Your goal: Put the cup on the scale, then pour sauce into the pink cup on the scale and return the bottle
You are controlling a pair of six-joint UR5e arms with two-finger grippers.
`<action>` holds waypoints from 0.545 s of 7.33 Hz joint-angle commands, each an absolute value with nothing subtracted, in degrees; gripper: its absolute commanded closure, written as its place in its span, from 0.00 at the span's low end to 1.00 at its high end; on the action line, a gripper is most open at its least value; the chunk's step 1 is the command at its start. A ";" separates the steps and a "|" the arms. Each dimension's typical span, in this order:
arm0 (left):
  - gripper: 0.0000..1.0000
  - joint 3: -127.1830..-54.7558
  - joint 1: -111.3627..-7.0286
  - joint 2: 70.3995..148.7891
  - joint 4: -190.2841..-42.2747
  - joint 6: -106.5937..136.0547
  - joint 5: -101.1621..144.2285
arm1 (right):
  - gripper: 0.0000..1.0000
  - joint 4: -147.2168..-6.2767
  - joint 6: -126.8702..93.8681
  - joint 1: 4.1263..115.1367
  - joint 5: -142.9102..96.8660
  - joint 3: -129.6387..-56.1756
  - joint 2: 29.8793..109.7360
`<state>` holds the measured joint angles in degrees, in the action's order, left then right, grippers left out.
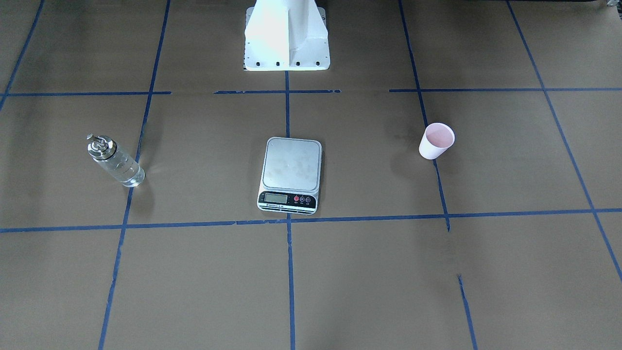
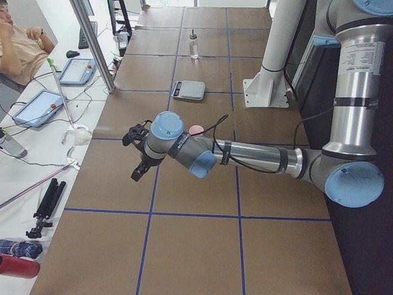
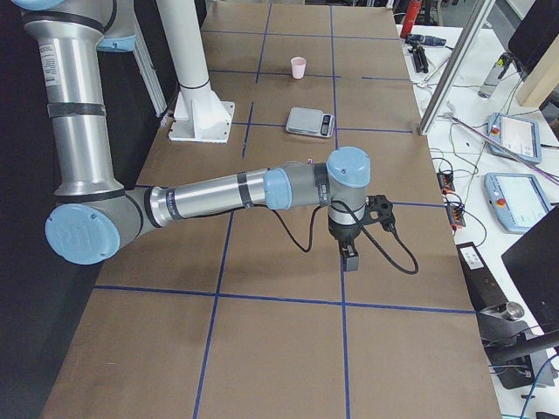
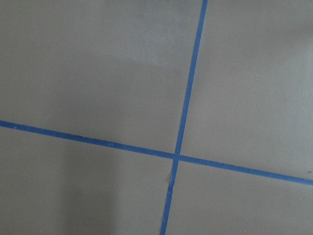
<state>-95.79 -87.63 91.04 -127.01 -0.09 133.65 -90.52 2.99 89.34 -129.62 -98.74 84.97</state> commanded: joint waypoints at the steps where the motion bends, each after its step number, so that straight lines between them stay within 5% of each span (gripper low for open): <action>1: 0.00 -96.59 -87.71 91.05 -131.04 2.97 133.95 | 0.00 -85.17 2.64 89.30 -130.42 -97.56 85.34; 4: 0.00 -99.49 -80.55 90.62 -134.12 17.14 133.60 | 0.00 -81.83 2.55 89.21 -133.49 -96.86 85.43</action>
<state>-98.52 -84.69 90.96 -133.19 9.44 133.85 -82.73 2.61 89.24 -132.27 -97.19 85.39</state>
